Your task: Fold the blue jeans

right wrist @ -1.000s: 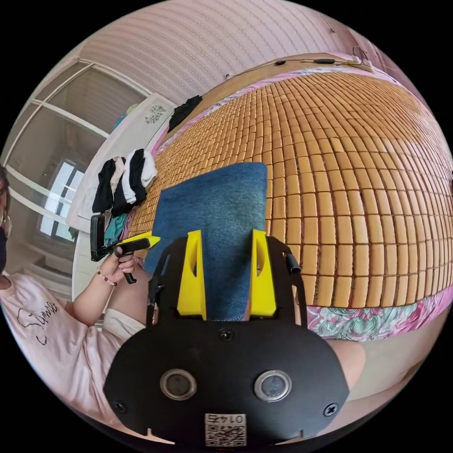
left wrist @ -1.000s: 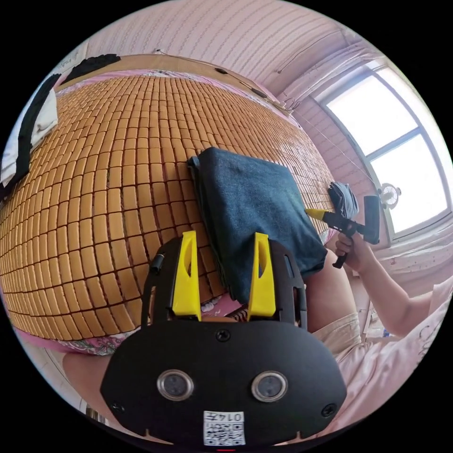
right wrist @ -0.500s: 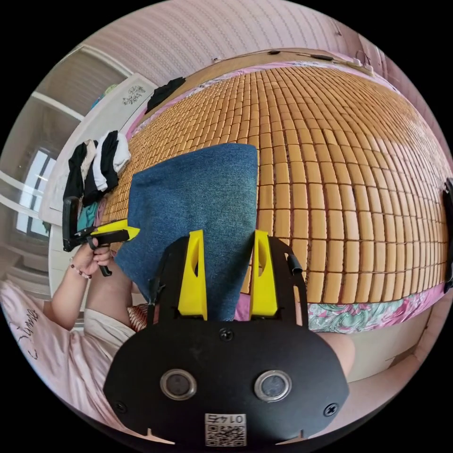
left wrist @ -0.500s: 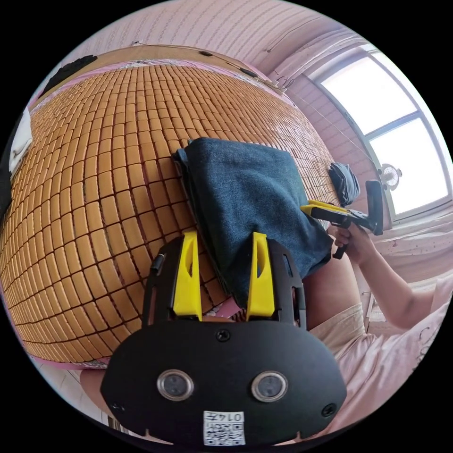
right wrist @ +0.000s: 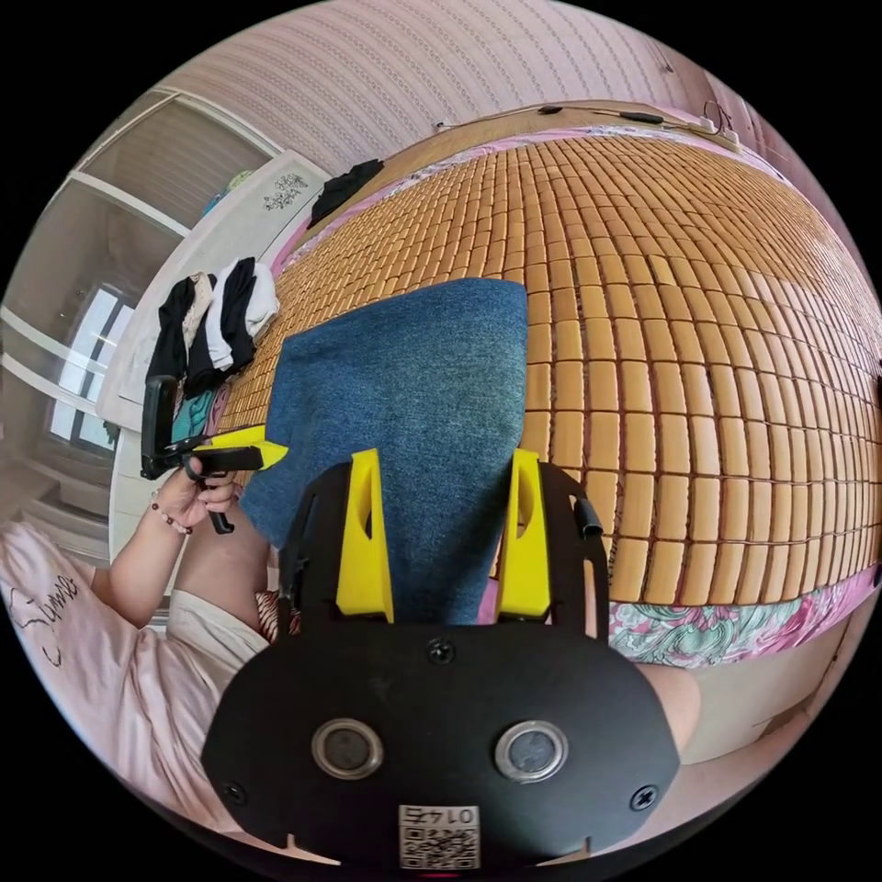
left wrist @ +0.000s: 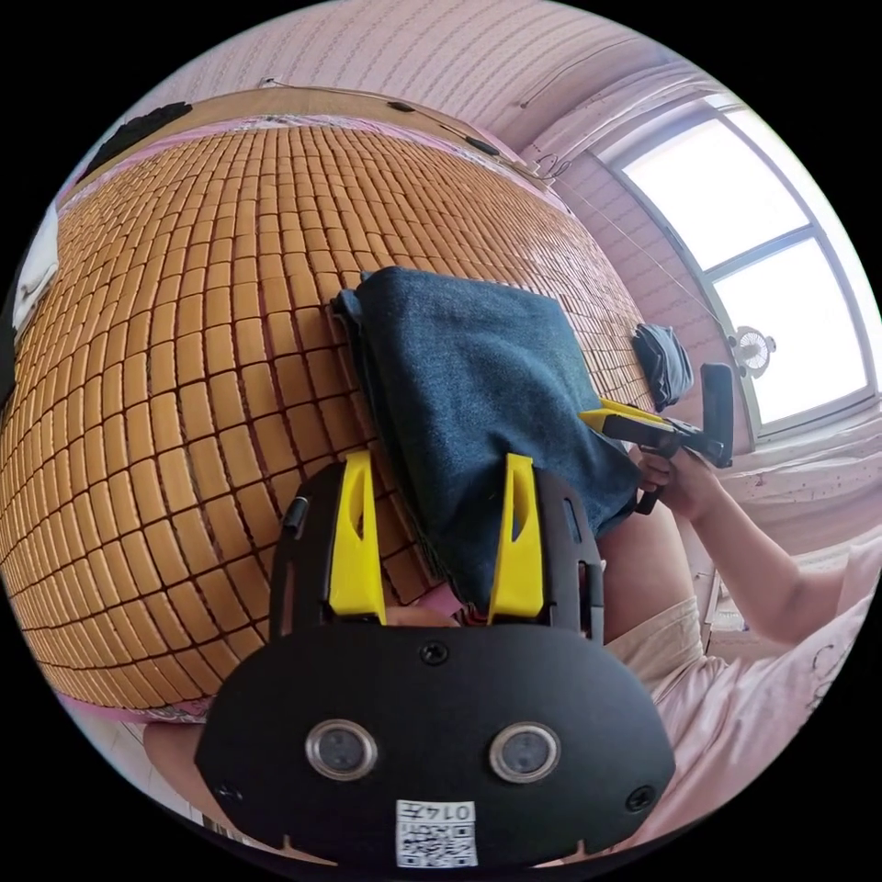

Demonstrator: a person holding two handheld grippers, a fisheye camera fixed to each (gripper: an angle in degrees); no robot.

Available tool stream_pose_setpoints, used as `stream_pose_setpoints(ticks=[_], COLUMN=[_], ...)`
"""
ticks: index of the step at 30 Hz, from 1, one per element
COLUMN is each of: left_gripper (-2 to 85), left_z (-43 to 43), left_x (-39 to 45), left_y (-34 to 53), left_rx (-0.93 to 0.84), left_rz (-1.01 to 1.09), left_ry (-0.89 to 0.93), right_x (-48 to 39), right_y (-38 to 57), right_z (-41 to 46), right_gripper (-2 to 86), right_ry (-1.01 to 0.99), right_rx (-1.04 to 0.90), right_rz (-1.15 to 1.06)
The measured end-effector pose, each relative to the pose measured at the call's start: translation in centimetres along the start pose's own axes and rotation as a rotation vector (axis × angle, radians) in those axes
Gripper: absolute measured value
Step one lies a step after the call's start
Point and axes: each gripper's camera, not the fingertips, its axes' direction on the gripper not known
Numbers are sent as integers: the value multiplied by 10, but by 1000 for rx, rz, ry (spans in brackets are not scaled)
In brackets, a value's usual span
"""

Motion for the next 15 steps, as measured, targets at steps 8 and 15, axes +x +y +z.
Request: stream_pose_setpoints(ticks=[8, 15], left_gripper=[267, 265], left_z=[41, 66], left_x=[38, 40], left_y=[4, 14], left_rx=[-58, -32], left_rz=[77, 82], left_ry=[-74, -75], right_x=[4, 5], right_y=[3, 2], right_z=[-17, -31], right_gripper=[181, 164], right_ry=[14, 23], right_rx=[44, 60], right_rz=[6, 24])
